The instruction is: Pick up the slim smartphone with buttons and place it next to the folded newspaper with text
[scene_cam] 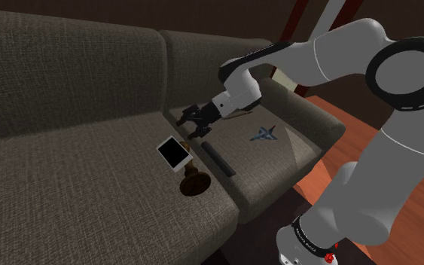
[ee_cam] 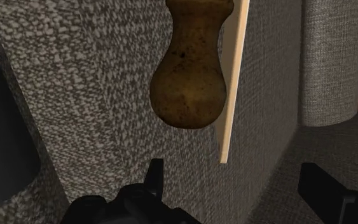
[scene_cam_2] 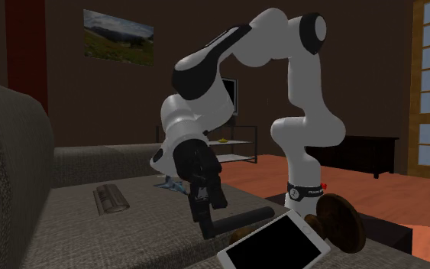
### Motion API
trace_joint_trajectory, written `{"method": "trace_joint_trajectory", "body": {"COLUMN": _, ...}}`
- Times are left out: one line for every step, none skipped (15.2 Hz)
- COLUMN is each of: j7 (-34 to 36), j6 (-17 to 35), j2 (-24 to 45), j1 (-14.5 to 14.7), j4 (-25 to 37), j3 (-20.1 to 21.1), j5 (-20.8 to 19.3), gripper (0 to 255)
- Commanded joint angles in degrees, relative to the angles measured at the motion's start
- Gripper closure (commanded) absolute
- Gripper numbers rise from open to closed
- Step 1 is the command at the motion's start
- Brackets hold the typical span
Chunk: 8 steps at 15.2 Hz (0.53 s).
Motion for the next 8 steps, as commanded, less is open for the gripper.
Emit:
{"method": "trace_joint_trajectory", "body": {"j7": -1.5, "j6": -0.3, "j2": 1.9, "j1": 0.2, "j4": 0.9, "j3": 0.6, "j5": 3.0, "gripper": 0}}
{"method": "trace_joint_trajectory", "body": {"j7": -1.8, "j6": 0.0, "j2": 2.4, "j1": 0.5, "j4": 1.1, "j3": 0.9, "j5": 3.6, "gripper": 0}}
{"method": "trace_joint_trajectory", "body": {"j7": -2.0, "j6": 0.4, "j2": 3.0, "j1": 0.7, "j4": 1.4, "j3": 1.2, "j5": 4.2, "gripper": 0}}
{"method": "trace_joint_trajectory", "body": {"j7": -2.3, "j6": 0.7, "j2": 3.5, "j1": 0.9, "j4": 1.6, "j3": 1.5, "j5": 4.8, "gripper": 0}}
{"method": "trace_joint_trajectory", "body": {"j7": -2.5, "j6": 1.1, "j2": 4.0, "j1": 1.2, "j4": 1.9, "j3": 1.8, "j5": 5.4, "gripper": 0}}
{"method": "trace_joint_trajectory", "body": {"j7": -2.8, "j6": 1.4, "j2": 4.6, "j1": 1.4, "j4": 2.1, "j3": 2.1, "j5": 6.0, "gripper": 0}}
{"method": "trace_joint_trajectory", "body": {"j7": -3.1, "j6": 2.0, "j2": 5.5, "j1": 1.8, "j4": 2.6, "j3": 2.5, "j5": 6.9, "gripper": 0}}
{"method": "trace_joint_trajectory", "body": {"j7": -3.1, "j6": 2.0, "j2": 5.5, "j1": 1.8, "j4": 2.6, "j3": 2.5, "j5": 6.9, "gripper": 0}}
